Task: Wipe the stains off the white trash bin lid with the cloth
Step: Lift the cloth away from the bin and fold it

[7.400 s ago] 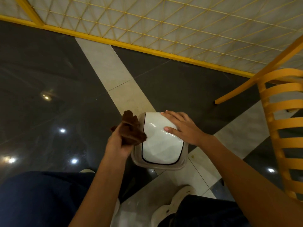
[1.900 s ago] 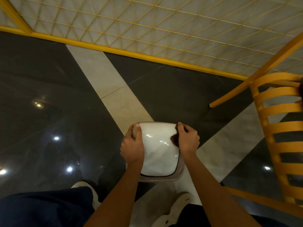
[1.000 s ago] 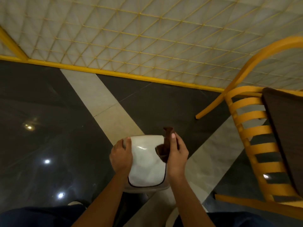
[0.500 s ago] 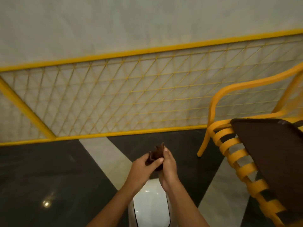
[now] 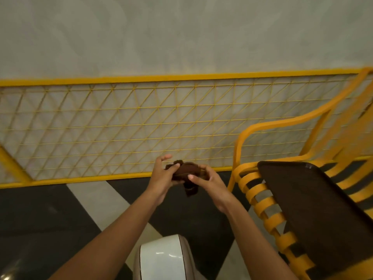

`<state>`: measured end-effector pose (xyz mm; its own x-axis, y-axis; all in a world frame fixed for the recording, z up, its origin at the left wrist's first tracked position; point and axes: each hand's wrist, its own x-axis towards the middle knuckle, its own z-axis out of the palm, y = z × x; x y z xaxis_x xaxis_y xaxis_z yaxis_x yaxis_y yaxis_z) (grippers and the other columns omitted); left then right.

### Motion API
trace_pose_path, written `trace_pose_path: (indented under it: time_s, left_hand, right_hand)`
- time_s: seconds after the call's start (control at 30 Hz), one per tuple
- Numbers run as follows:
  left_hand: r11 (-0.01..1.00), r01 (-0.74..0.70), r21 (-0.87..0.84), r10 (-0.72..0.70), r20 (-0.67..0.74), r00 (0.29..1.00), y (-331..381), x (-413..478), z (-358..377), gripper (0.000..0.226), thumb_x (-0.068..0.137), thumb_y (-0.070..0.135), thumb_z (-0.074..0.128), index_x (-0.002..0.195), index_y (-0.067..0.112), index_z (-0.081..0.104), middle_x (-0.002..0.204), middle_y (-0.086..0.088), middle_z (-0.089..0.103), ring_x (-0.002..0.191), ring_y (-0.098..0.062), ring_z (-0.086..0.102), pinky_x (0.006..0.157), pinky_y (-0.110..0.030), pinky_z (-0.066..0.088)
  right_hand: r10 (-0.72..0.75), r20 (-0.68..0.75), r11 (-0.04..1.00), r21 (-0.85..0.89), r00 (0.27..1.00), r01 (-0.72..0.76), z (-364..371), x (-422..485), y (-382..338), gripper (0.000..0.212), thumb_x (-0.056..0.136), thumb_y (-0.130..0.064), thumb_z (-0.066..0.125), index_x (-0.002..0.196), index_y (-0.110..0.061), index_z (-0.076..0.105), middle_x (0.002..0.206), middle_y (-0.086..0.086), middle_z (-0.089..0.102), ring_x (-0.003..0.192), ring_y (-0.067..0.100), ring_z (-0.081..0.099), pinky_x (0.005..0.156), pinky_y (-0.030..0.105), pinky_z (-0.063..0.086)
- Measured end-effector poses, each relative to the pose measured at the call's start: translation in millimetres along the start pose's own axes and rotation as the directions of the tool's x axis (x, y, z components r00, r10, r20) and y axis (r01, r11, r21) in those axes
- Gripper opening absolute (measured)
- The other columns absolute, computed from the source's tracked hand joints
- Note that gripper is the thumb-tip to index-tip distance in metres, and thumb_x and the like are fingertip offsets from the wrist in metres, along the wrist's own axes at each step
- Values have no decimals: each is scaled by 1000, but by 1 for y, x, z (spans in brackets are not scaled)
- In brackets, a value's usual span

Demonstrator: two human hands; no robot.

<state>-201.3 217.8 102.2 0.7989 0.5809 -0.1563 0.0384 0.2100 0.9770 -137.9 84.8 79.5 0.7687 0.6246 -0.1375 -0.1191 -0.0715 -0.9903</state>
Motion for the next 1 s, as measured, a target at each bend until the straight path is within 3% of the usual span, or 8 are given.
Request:
trace_pose_path:
  time_s: [0.13,0.3,0.43,0.53,0.63,0.7,0.83,1.0]
  left_hand:
    - [999,42,33,-46,128,991,10,32,-9,22,92,19,51,109,6,58,113,-14,59,91,-15,62,63,-23,56]
    - [961,93,260,-196,405,893,49,55,-17,40,85,45,53,113,18,63,114,0,64,110,-9,57,89,-26,50]
    - [788,-139,600,-198,461,865,109,69,-5,58,61,72,64,107,38,62,118,5,56,113,-9,50,98,-31,41]
    - [770,-220,599,-173,527,832,167,77,15,67,50,60,74,109,32,61,116,7,61,112,-8,53,99,-31,41]
    - [768,-251,589,-161,557,815,228,79,41,49,56,49,75,97,22,67,95,2,70,92,-11,64,86,-32,49]
    - [754,-270,598,-157,564,811,264,81,56,31,68,41,76,92,22,68,90,4,70,87,-8,64,75,-23,49]
    - [800,-266,537,-127,587,800,313,84,83,23,74,36,73,94,25,69,94,0,71,92,-13,64,86,-35,49]
    - [841,-237,487,-130,607,784,330,97,129,31,75,22,73,104,17,64,99,-6,70,92,-18,66,84,-40,54]
  right_hand:
    - [-30,-36,995,-95,999,27,-3,33,-16,20,83,-14,67,96,-5,54,89,4,61,83,9,58,61,5,42]
    - [-27,-39,993,-117,999,22,-8,53,-64,25,86,-9,63,108,0,53,105,8,64,100,16,60,83,21,47]
    - [-38,-12,993,-115,999,36,-16,55,-135,22,87,-6,61,109,-8,58,105,6,63,100,15,59,81,17,47]
    - [-39,46,982,-183,998,46,-22,55,-200,26,87,-1,60,111,-9,60,104,5,63,99,14,58,82,18,47]
    - [-53,23,973,-225,998,57,-32,53,-261,35,85,-1,62,117,-13,58,113,8,60,108,20,56,91,28,46]
    - [-63,-48,974,-219,997,51,-40,49,-294,44,83,-4,66,121,-22,53,120,9,53,110,24,54,92,33,47]
    - [-60,-120,982,-187,991,37,-59,38,-335,55,80,-7,70,128,-22,45,112,3,52,98,16,57,82,27,52]
    - [10,-131,965,-258,991,-44,-98,32,-330,14,84,-9,66,96,-7,59,92,5,64,88,14,64,78,23,52]
